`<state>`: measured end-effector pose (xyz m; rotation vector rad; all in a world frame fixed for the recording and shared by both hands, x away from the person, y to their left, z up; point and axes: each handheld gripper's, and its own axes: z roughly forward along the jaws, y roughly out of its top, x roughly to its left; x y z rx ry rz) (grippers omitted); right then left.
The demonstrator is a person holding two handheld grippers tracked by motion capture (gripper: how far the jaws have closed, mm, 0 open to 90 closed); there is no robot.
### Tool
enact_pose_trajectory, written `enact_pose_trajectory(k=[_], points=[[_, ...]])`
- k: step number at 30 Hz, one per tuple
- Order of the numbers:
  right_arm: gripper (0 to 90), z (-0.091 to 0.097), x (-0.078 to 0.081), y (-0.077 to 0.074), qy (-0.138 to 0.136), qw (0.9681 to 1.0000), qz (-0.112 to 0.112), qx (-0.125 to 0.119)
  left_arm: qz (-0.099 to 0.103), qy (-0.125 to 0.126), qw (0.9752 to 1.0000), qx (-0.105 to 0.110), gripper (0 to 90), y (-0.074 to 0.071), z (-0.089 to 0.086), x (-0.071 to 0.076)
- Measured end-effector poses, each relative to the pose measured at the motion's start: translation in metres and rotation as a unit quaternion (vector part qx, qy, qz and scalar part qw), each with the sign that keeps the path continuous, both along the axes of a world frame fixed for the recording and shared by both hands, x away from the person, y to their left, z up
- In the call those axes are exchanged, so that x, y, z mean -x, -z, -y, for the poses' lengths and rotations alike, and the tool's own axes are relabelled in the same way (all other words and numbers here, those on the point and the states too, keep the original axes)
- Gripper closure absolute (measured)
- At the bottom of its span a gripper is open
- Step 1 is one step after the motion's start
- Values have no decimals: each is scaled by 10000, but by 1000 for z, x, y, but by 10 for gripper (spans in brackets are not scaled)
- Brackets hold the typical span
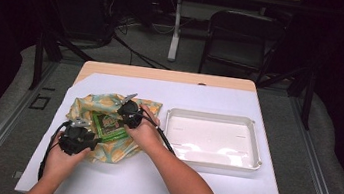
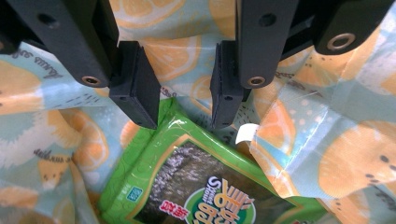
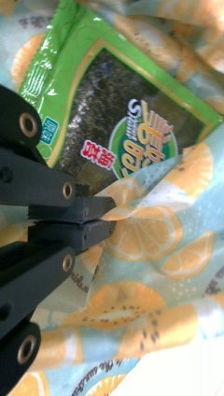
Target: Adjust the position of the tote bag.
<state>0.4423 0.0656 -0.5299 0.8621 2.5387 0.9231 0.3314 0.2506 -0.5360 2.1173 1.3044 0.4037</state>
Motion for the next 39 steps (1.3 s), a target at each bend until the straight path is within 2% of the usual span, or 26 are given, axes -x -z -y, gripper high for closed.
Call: enact_pose_trajectory(k=[1,4,6,8,10,14,16,19,22,23,24,28,30,32,33,37,39], points=[[897,2,-1,-2,65,10000,6,-73,-54,39,10000,-17,616,0,0,0],[897,5,-6,-6,263,9991,19,-342,-32,21,10000,-49,616,1,1,0],[897,8,-11,-10,535,9965,25,-634,-74,44,9999,-75,616,2,2,0],[897,11,-16,-15,698,9949,39,-725,-112,67,9998,-122,616,4,3,0],[896,13,-21,-17,934,9911,68,-950,-140,58,9998,-156,617,6,3,0],[890,16,-32,-18,1106,9897,-17,-913,-205,81,9997,-140,615,7,2,1],[887,18,-38,-17,1175,9903,34,-739,-249,118,9995,-156,615,7,1,1],[885,22,-46,-13,1310,9891,-41,-666,-229,53,9996,-124,616,9,1,2],[873,25,-51,-6,1430,9878,-93,-617,-222,60,9996,-150,617,9,1,2],[870,26,-54,-4,1429,9882,-154,-520,-232,58,9996,-142,617,9,1,2],[867,26,-55,-2,1477,9874,-168,-551,-236,47,9996,-134,617,9,1,2],[857,26,-59,8,1529,9870,-281,-409,-278,85,9995,-130,618,8,0,2],[847,25,-60,10,1477,9880,-336,-313,-237,56,9996,-141,618,8,0,2],[832,23,-58,12,1455,9884,-274,-332,-294,86,9995,-118,617,7,0,2],[824,23,-57,10,1381,9897,-258,-258,-285,85,9995,-127,618,7,0,2],[731,21,-52,4,1250,9913,-228,-329,-252,72,9996,-94,615,6,0,2],[674,21,-48,-1,1173,9917,-218,-487,-199,38,9997,-95,614,5,0,3]])
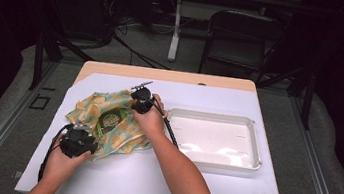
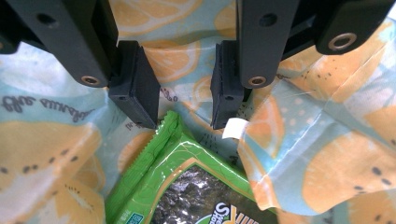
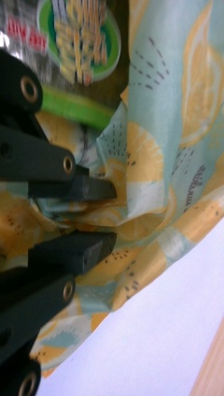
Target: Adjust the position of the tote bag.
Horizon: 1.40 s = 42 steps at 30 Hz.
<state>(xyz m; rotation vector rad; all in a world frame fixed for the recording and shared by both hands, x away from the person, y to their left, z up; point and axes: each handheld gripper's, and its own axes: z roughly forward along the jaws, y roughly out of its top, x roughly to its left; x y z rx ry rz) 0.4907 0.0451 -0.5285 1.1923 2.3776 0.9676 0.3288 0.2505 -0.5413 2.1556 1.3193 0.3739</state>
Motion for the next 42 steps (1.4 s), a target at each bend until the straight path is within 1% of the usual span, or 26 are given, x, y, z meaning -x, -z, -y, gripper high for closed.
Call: enact_pose_trajectory(k=[1,2,3,4,5,8,9,10,11,12,14,15,18,19,20,23,28,30,32,33,34,35,37,39,41,42], points=[[649,0,2,-3,-63,10000,4,10,-24,34,10000,-3,613,-1,-1,0],[622,0,5,-7,-142,9999,28,-57,1,23,10000,23,612,-2,-2,0],[610,-2,8,-10,-190,9996,111,-196,-10,25,10000,35,610,-2,-3,0],[604,-2,12,-15,-250,9992,185,-260,-12,3,10000,43,610,-3,-3,1],[589,-2,17,-20,-315,9988,265,-255,-15,4,10000,40,609,-2,-3,1],[585,-4,30,-33,-500,9970,474,-341,-8,26,10000,20,607,-3,-3,1],[586,-5,35,-37,-536,9963,564,-369,64,-38,10000,23,607,-2,-1,1],[592,-5,40,-39,-617,9953,620,-410,14,6,10000,21,607,-3,-2,1],[598,-7,45,-42,-745,9943,640,-416,21,5,10000,14,606,-3,-2,1],[605,-8,49,-42,-805,9939,651,-380,61,-22,10000,-8,607,-3,-2,1],[621,-12,56,-41,-983,9929,614,-276,72,-39,10000,-17,606,-2,-1,1],[621,-14,58,-38,-1067,9924,565,-220,18,2,10000,-26,607,-3,-1,1],[628,-19,60,-29,-1228,9921,253,30,24,-13,10000,-29,606,-3,-1,1],[645,-19,61,-27,-1258,9918,183,115,85,-59,9999,-40,607,-2,0,1],[657,-19,61,-24,-1281,9916,101,135,34,-19,10000,-38,607,-3,-1,1],[687,-13,67,-19,-1353,9904,-54,274,32,-54,10000,-28,606,-2,-2,1],[697,4,83,-9,-1393,9891,-90,458,23,-68,10000,-13,605,-3,-5,1],[699,12,89,-4,-1375,9895,-129,427,43,-107,9999,-16,605,-3,-5,1],[697,17,94,-1,-1340,9904,-122,331,49,-112,9999,-32,604,-3,-5,0],[696,19,97,0,-1311,9907,-162,324,39,-101,9999,-52,604,-4,-6,0],[695,21,98,3,-1308,9908,-126,317,63,-135,9999,-39,604,-3,-5,0],[695,22,100,4,-1310,9905,-144,397,44,-150,9999,-35,604,-3,-5,0],[699,24,102,9,-1275,9906,-134,484,48,-166,9998,-37,604,-2,-6,0],[708,26,101,13,-1215,9908,-195,568,43,-216,9997,-68,604,0,-7,0],[710,28,99,16,-1167,9910,-241,609,44,-225,9997,-112,604,0,-8,0],[713,29,98,17,-1101,9919,-265,582,21,-239,9997,-109,604,0,-9,0]])
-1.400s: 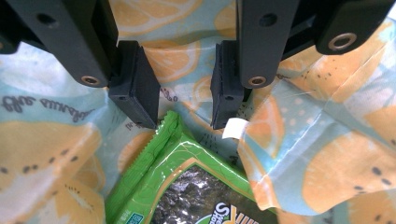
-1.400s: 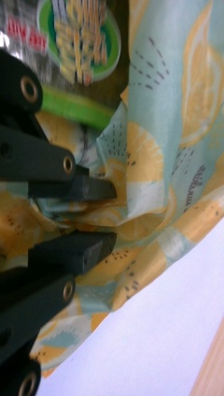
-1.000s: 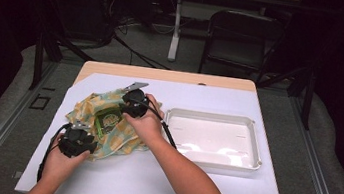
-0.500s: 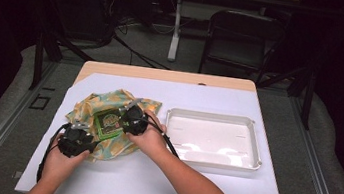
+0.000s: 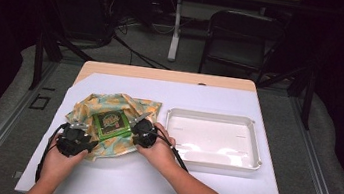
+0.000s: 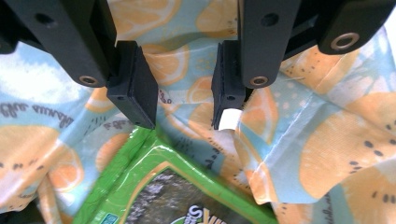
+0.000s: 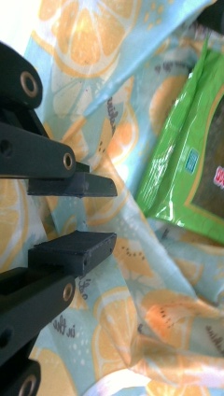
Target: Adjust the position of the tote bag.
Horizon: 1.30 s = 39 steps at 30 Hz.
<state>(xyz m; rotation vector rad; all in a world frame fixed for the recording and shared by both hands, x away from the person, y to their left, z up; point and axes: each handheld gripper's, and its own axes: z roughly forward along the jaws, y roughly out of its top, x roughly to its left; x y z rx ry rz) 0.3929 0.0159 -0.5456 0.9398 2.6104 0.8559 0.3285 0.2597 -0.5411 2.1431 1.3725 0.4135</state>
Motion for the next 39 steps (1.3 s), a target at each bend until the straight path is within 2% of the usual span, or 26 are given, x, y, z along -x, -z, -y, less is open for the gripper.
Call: enact_pose_trajectory(k=[5,6,12,16,19,21,25,28,31,34,39], points=[[706,0,0,-1,45,10000,31,29,19,-75,10000,22,607,-1,-6,1],[703,0,0,-2,103,9999,77,-92,-26,-46,10000,70,607,-2,-7,1],[677,-1,1,-18,111,9987,214,-453,162,-19,9997,196,591,-11,-3,3],[670,-4,2,-31,66,9966,354,-744,327,-64,9989,319,573,-20,-3,3],[668,-7,3,-41,46,9943,324,-1012,447,-107,9982,391,559,-29,-5,0],[668,-10,3,-43,29,9940,330,-1045,508,-155,9977,423,553,-34,-5,-3],[670,-20,-5,-45,67,9950,364,-932,564,-172,9972,466,537,-41,0,-12],[704,-23,-15,-42,154,9950,209,-968,542,-206,9970,513,534,-43,4,-21],[730,-26,-21,-40,214,9955,143,-909,463,-267,9969,578,534,-43,6,-30],[730,-30,-26,-38,265,9959,199,-843,433,-394,9961,660,535,-40,7,-37],[730,-33,-34,-30,346,9968,172,-705,357,-510,9957,681,543,-35,5,-42]])
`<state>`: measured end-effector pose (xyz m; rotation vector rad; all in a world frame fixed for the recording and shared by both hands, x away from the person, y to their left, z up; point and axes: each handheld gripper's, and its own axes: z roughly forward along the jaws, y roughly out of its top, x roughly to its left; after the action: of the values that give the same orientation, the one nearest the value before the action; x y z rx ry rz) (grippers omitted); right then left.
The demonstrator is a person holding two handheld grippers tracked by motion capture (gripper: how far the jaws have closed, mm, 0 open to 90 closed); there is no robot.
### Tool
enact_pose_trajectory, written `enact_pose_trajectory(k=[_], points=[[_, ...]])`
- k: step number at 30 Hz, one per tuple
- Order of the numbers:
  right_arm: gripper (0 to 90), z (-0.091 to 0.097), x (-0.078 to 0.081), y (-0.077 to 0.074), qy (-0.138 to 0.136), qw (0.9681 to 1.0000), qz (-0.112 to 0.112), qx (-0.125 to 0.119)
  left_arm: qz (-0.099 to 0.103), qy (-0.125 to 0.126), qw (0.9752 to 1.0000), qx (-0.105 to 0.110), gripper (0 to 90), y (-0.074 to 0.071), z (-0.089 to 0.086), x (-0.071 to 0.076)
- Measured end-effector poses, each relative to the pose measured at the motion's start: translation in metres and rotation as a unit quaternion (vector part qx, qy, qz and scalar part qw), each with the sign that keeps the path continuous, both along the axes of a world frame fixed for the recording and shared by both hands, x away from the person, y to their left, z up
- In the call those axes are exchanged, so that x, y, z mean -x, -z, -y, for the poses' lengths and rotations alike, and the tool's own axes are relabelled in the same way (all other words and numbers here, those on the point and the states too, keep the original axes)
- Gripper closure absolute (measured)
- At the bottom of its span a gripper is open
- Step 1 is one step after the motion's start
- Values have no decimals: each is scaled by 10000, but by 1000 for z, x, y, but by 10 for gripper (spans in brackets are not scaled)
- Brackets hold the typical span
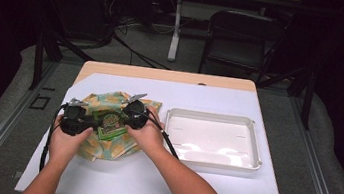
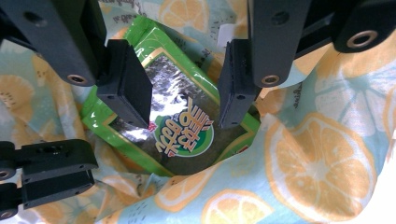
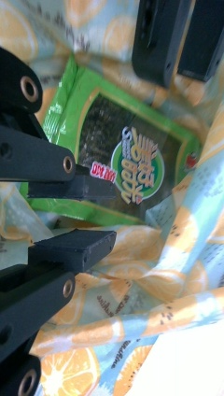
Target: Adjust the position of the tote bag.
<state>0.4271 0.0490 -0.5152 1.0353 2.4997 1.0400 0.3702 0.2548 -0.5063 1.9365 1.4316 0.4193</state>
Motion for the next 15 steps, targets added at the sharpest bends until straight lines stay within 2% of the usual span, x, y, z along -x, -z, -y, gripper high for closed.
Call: enact_pose_trajectory(k=[5,9,15], points=[[730,0,-4,7,75,9999,-113,106,-71,12,10000,-24,548,4,0,-1],[730,-2,-4,10,113,9999,-127,19,-119,-19,9999,3,554,10,-1,-1],[723,-4,-6,15,148,9997,-155,95,-233,-57,9997,-9,561,14,-1,-2]])
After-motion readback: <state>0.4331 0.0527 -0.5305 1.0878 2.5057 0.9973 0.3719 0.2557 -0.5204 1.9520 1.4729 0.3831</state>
